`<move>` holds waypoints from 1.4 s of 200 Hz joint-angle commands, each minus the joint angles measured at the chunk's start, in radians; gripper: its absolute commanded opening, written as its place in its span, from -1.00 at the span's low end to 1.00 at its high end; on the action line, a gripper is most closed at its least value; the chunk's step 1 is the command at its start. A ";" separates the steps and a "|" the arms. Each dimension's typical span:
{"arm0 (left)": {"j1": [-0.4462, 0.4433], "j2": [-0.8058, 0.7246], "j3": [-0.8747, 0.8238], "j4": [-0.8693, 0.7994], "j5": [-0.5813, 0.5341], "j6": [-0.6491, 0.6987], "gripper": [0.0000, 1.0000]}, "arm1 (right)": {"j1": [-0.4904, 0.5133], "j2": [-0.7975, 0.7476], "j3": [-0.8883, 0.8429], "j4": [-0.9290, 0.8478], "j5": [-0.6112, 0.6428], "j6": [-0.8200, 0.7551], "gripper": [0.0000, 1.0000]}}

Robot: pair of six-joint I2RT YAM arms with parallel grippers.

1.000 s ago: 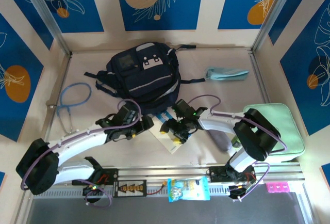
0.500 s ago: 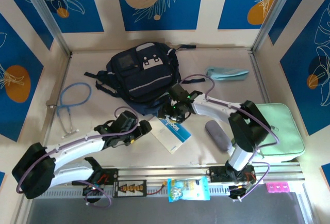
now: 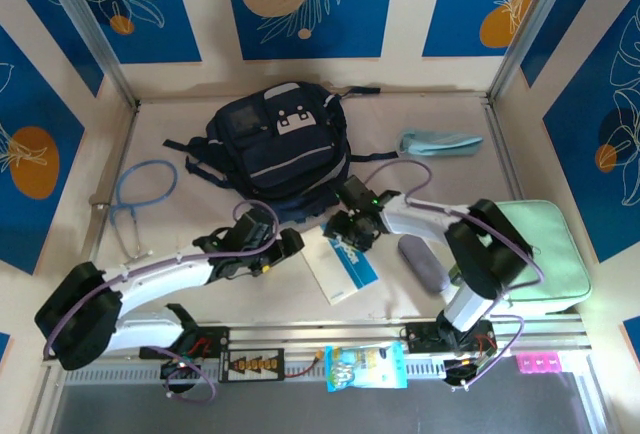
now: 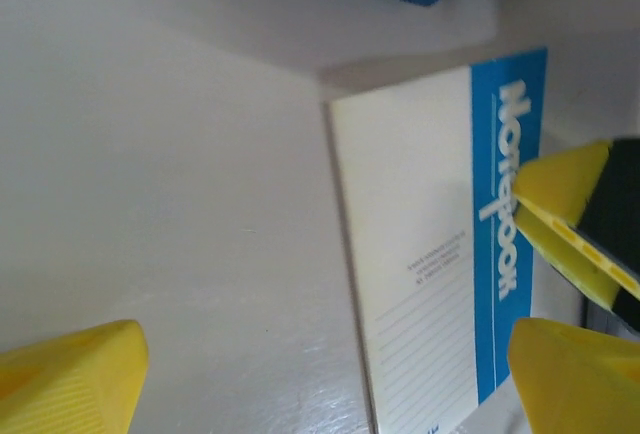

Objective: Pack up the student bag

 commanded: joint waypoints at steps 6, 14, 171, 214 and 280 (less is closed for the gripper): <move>-0.032 0.052 0.058 0.055 0.068 0.025 0.77 | 0.005 -0.120 -0.108 -0.106 0.104 0.186 0.24; -0.039 0.072 0.074 0.062 0.084 0.032 0.73 | 0.004 -0.158 -0.121 -0.111 0.107 0.183 0.23; -0.159 0.356 0.191 0.149 0.123 -0.057 -0.19 | -0.126 -0.106 -0.097 -0.174 -0.131 -0.338 -0.20; -0.160 0.396 0.193 0.211 0.155 -0.070 -0.25 | -0.134 -0.043 -0.110 -0.173 -0.109 -0.322 -0.19; -0.160 0.409 0.191 0.226 0.162 -0.078 -0.35 | -0.135 0.009 -0.120 -0.157 -0.111 -0.305 -0.19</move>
